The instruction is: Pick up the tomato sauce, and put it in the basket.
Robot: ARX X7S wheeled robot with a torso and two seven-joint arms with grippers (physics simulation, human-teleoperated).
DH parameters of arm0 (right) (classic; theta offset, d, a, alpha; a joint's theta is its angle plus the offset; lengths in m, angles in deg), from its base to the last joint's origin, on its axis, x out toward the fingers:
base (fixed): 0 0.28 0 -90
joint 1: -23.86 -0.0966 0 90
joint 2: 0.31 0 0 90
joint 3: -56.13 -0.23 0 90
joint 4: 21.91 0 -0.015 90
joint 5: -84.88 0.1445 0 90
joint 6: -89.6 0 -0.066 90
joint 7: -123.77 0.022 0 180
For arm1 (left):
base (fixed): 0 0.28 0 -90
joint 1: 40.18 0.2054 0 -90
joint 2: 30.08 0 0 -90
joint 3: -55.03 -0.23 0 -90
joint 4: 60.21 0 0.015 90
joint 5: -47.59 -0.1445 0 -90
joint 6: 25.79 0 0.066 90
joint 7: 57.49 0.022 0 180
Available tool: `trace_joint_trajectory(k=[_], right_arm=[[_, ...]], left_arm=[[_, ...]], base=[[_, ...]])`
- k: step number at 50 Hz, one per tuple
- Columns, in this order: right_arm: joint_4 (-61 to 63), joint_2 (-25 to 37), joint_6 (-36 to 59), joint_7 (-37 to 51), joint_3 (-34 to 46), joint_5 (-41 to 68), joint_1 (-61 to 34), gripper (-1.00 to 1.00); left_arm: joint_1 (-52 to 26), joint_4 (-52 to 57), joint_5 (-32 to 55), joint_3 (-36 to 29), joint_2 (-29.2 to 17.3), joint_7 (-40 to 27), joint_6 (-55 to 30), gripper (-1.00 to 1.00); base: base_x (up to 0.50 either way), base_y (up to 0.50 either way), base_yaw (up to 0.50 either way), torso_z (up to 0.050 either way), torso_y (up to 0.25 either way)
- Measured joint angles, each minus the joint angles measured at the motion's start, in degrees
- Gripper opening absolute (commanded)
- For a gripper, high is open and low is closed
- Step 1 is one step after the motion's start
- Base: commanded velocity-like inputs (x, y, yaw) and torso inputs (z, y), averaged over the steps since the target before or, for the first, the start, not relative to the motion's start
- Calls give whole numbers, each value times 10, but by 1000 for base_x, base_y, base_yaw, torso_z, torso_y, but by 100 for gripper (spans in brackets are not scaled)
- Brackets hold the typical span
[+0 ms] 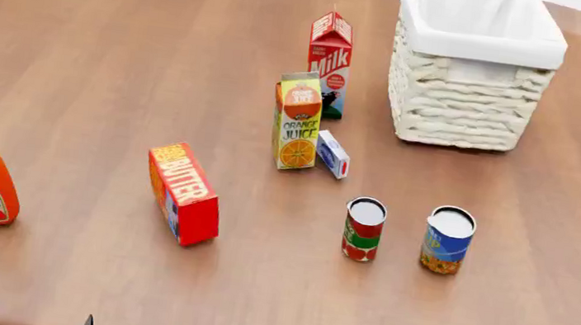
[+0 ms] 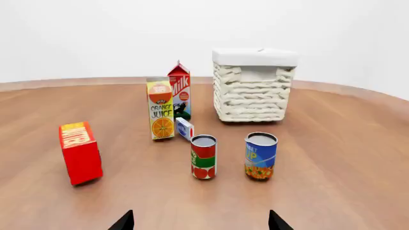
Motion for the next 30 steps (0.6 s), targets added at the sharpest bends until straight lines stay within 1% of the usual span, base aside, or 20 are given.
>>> trace_joint_trajectory(k=[5, 8, 22, 30], right_arm=[[12, 5, 5, 9, 7, -2, 3, 100], [45, 8, 14, 17, 13, -2, 11, 100], [293, 27, 88, 55, 35, -1, 74, 100], [405, 36, 121, 70, 51, 0, 103, 100]], left_arm=[[2, 8, 2, -5, -4, -9, -4, 100], [10, 36, 1, -9, -9, -18, -13, 100], [74, 274, 19, -17, -29, -53, -98, 100], [116, 402, 21, -21, -41, -72, -128, 100]], base=[[0, 0, 0, 0, 0], [0, 0, 0, 0, 0], [0, 0, 0, 0, 0], [0, 0, 0, 0, 0]])
